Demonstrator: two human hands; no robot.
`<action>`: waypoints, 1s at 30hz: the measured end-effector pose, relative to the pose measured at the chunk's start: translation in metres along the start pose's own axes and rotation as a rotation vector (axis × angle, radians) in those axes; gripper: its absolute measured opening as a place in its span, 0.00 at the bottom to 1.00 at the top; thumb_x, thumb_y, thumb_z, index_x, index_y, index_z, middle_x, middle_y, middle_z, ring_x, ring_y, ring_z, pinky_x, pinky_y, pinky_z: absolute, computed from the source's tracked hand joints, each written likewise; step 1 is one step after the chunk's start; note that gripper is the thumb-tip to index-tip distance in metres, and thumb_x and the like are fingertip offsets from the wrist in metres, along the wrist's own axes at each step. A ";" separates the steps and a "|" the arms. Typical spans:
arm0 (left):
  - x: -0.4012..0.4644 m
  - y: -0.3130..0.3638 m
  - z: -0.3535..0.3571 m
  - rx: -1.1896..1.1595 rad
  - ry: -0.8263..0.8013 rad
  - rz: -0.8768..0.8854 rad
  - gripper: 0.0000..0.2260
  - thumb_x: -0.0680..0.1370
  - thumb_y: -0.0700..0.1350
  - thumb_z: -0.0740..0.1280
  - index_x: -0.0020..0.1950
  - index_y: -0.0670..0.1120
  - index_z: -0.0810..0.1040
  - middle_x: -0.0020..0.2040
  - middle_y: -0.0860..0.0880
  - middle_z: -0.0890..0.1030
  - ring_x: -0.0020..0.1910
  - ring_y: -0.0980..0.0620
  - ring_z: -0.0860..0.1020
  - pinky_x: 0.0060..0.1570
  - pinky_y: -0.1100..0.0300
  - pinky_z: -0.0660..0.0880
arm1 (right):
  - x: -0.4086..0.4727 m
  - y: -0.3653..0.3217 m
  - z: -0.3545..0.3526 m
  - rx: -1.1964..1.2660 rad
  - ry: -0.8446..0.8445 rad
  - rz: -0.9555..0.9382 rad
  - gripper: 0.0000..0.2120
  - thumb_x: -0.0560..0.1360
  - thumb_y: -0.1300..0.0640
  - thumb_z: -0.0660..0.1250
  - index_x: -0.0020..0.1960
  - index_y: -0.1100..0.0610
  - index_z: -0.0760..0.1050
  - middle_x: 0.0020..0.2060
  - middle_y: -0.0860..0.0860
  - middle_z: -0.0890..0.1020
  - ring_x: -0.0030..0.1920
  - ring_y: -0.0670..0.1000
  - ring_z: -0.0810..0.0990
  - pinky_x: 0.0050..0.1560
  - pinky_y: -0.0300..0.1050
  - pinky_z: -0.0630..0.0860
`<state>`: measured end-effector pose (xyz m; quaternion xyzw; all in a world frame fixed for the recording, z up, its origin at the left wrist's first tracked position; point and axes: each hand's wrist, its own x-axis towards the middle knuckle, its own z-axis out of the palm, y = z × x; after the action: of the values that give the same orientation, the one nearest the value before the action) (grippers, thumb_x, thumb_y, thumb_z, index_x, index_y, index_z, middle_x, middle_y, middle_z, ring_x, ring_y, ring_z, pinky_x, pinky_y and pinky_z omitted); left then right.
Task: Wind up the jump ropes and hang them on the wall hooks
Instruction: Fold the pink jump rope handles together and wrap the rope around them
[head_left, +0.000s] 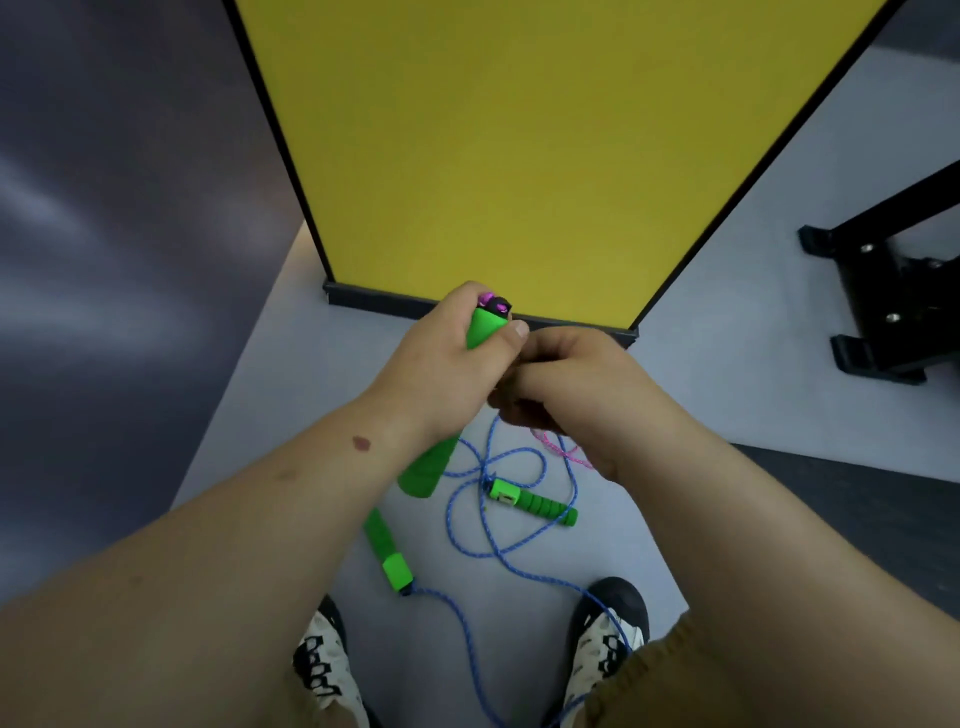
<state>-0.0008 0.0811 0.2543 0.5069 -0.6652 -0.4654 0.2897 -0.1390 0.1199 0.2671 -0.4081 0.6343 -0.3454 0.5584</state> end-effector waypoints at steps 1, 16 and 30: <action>-0.001 0.004 -0.004 -0.028 0.004 -0.020 0.07 0.79 0.50 0.68 0.50 0.48 0.76 0.40 0.49 0.81 0.41 0.50 0.80 0.44 0.53 0.76 | -0.002 -0.002 -0.005 -0.031 0.080 -0.028 0.08 0.72 0.67 0.68 0.47 0.57 0.81 0.39 0.56 0.85 0.37 0.52 0.82 0.41 0.49 0.82; 0.026 0.015 -0.016 -0.592 -0.072 -0.278 0.14 0.78 0.29 0.66 0.61 0.41 0.74 0.41 0.45 0.85 0.32 0.51 0.81 0.36 0.56 0.81 | -0.004 0.001 -0.003 -0.097 -0.185 0.032 0.05 0.77 0.58 0.71 0.50 0.58 0.84 0.39 0.50 0.85 0.38 0.45 0.80 0.45 0.45 0.78; 0.027 0.013 -0.012 -0.463 -0.305 -0.356 0.11 0.73 0.34 0.73 0.53 0.42 0.81 0.44 0.42 0.83 0.44 0.43 0.82 0.48 0.51 0.81 | 0.004 0.005 -0.013 -0.016 0.193 -0.133 0.03 0.76 0.57 0.73 0.43 0.55 0.82 0.35 0.55 0.85 0.36 0.50 0.80 0.37 0.45 0.75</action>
<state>-0.0043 0.0523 0.2681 0.4605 -0.4785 -0.7180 0.2085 -0.1530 0.1180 0.2630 -0.4185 0.6593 -0.4142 0.4676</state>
